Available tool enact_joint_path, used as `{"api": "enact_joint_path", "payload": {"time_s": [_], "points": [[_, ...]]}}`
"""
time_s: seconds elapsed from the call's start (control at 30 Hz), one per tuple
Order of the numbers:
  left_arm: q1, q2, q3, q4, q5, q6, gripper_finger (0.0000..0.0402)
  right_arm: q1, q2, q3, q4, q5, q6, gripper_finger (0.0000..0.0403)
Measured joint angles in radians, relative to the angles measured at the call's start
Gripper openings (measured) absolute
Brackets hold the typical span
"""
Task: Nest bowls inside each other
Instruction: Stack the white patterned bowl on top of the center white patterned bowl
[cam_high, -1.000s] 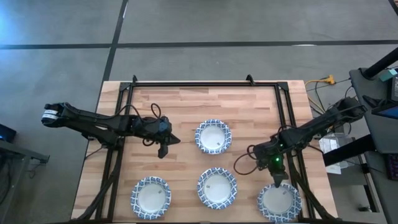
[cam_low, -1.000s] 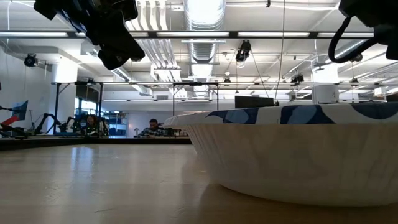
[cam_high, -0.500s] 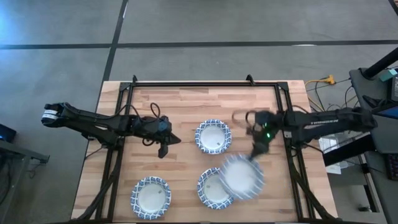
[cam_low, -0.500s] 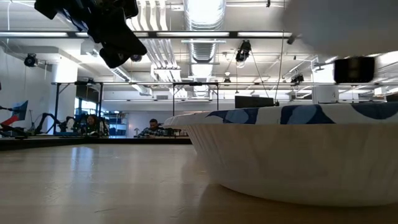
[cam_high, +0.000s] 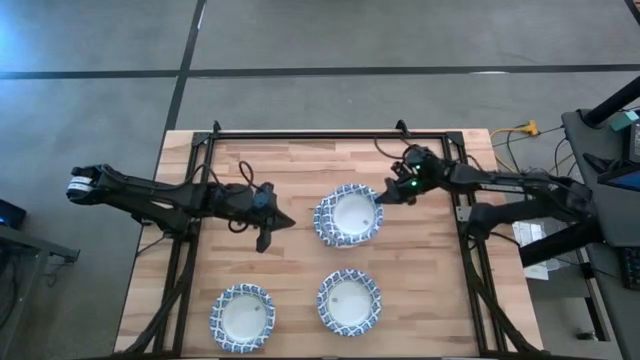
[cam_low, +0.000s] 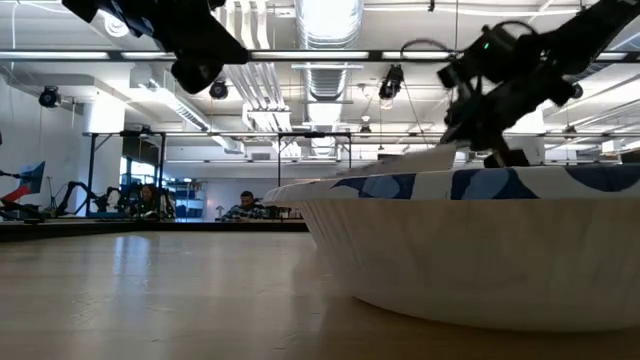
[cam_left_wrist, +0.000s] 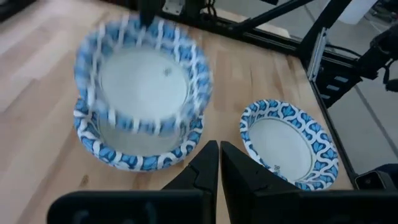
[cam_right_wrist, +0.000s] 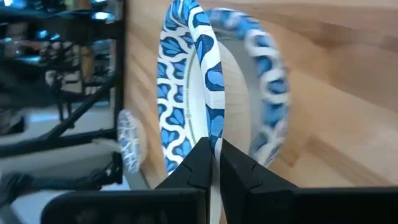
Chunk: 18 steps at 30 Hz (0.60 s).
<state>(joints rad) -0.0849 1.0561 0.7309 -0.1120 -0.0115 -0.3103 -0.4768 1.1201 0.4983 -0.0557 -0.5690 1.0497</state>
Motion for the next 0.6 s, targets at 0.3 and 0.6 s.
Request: {"api": "enact_joint_path", "payload": {"time_s": [0.3, 0.6], "points": [[0.0, 0.0, 0.017, -0.001, -0.028, 0.055, 0.0001, 0.025, 0.269, -0.01, 0.4, 0.017, 0.129, 0.0013], [0.0, -0.003, 0.017, -0.001, -0.028, 0.056, 0.0001, 0.072, 0.379, 0.022, 0.345, -0.011, 0.091, 0.0013]]}}
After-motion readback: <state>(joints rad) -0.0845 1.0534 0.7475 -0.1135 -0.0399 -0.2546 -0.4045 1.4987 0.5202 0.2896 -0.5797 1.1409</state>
